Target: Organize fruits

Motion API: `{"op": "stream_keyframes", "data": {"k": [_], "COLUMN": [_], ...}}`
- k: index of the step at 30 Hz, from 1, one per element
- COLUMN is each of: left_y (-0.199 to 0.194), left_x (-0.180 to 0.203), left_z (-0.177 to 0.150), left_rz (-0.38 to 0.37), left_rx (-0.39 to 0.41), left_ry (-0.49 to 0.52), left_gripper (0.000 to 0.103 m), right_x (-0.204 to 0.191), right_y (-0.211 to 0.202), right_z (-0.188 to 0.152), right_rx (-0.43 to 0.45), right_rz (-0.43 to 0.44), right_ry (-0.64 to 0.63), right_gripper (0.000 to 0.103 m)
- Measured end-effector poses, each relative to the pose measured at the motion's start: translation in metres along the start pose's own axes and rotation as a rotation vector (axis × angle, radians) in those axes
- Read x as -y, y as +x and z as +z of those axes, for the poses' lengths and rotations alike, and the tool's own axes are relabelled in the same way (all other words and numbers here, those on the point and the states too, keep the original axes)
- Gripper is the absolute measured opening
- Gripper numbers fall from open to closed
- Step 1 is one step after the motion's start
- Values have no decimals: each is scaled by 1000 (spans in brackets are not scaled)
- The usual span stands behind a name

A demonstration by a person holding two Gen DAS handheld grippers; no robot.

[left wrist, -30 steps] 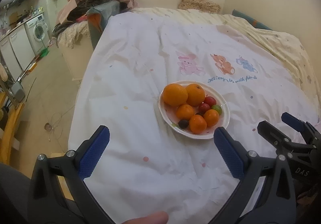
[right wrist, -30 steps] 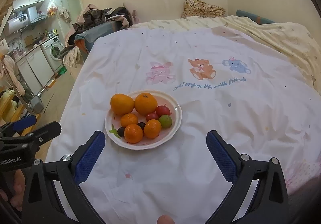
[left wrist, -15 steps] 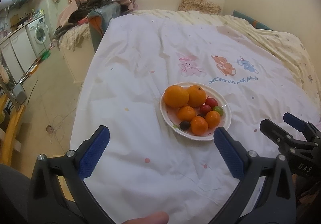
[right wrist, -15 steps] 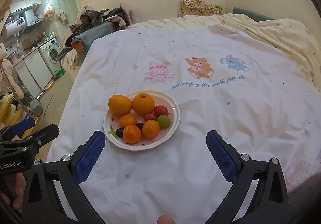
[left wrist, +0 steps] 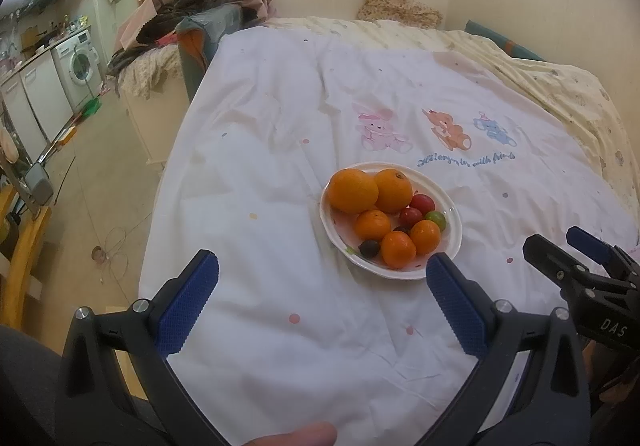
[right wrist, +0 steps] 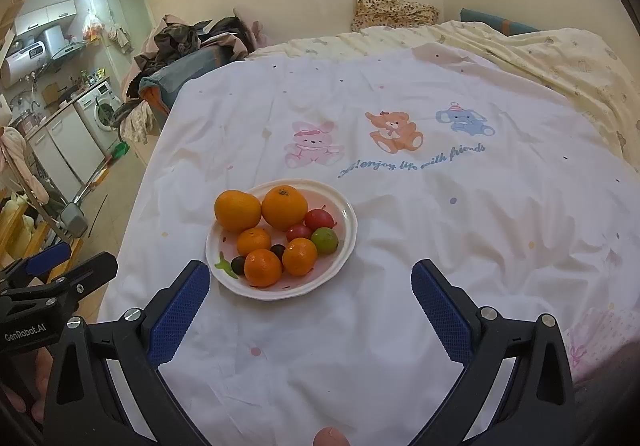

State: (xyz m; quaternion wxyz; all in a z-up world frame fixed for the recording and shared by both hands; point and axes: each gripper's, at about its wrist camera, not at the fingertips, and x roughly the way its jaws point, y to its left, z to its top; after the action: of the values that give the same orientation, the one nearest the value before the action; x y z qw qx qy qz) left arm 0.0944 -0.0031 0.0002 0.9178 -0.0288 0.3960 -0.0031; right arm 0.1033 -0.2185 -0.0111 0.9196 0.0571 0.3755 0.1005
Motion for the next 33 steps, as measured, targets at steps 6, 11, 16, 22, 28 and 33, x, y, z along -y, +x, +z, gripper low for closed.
{"op": "stream_keyframes", "data": {"k": [6, 11, 16, 22, 28, 33], "left_y": [0, 0, 0, 1, 1, 1], "left_x": [0, 0, 0, -1, 0, 0], "left_z": [0, 0, 0, -1, -1, -1], "left_rz": [0, -1, 0, -4, -5, -2], "left_rx": [0, -1, -1, -5, -5, -6], "left_ry": [0, -1, -1, -3, -3, -4], "left_gripper": [102, 102, 102, 102, 102, 102], "right_x": [0, 0, 1, 3, 4, 3], "right_y": [0, 0, 0, 1, 1, 1], "right_z": [0, 0, 1, 0, 0, 0], "right_rx": [0, 0, 0, -7, -7, -7], "right_rz": [-1, -1, -1, -5, -8, -5], "right_ry": [-2, -2, 0, 3, 3, 3], "right_gripper": [103, 103, 103, 103, 103, 103]}}
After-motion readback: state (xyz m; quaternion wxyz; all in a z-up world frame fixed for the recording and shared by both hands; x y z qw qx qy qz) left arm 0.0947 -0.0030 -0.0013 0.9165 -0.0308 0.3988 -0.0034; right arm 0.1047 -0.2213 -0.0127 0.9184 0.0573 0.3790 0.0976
